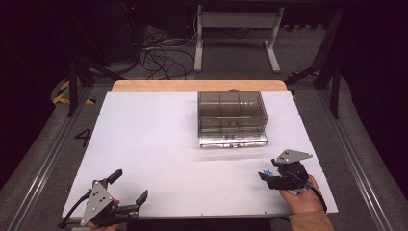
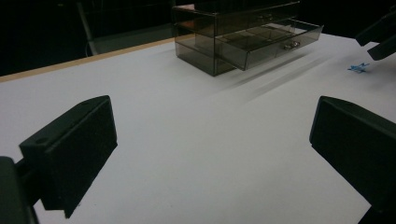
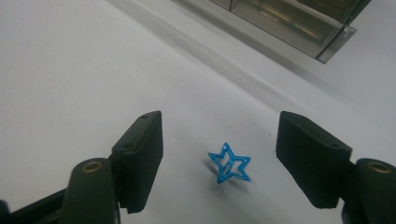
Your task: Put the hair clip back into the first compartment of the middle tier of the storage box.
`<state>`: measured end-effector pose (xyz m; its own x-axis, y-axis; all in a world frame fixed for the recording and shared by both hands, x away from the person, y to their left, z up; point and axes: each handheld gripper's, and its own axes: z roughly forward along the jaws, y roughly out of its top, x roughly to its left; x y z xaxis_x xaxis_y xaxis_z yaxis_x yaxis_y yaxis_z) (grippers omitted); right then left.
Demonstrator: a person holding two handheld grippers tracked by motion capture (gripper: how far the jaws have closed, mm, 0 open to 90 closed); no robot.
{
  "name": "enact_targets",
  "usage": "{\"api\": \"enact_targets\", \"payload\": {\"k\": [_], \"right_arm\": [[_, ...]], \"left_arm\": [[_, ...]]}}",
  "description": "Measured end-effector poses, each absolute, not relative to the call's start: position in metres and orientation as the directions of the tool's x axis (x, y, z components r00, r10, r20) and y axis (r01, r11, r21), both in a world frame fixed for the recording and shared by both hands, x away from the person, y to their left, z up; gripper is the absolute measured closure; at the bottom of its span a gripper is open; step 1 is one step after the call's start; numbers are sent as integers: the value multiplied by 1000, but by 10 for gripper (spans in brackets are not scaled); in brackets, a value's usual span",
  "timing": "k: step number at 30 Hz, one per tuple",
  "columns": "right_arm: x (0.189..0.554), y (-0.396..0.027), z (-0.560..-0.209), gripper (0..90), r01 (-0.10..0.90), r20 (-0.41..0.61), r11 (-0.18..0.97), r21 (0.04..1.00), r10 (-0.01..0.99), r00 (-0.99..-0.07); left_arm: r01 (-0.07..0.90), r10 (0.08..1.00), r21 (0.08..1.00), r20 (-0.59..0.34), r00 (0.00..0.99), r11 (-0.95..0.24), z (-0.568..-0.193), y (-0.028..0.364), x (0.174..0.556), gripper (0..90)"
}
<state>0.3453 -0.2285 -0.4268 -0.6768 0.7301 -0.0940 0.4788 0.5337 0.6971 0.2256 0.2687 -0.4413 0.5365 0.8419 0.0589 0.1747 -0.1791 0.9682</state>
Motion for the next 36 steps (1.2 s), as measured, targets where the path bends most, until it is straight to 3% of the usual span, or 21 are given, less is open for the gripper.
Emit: {"api": "enact_targets", "payload": {"k": [19, 36], "right_arm": [[354, -236, -437, 471, 585, -58, 522, 621, 774, -630], [359, -236, -443, 577, 616, -40, 527, 586, 778, -627]], "left_arm": [[179, 842, 968, 51, 537, -173, -442, 268, 226, 15], [184, 840, 966, 55, 539, -182, -442, 268, 226, 15]]}}
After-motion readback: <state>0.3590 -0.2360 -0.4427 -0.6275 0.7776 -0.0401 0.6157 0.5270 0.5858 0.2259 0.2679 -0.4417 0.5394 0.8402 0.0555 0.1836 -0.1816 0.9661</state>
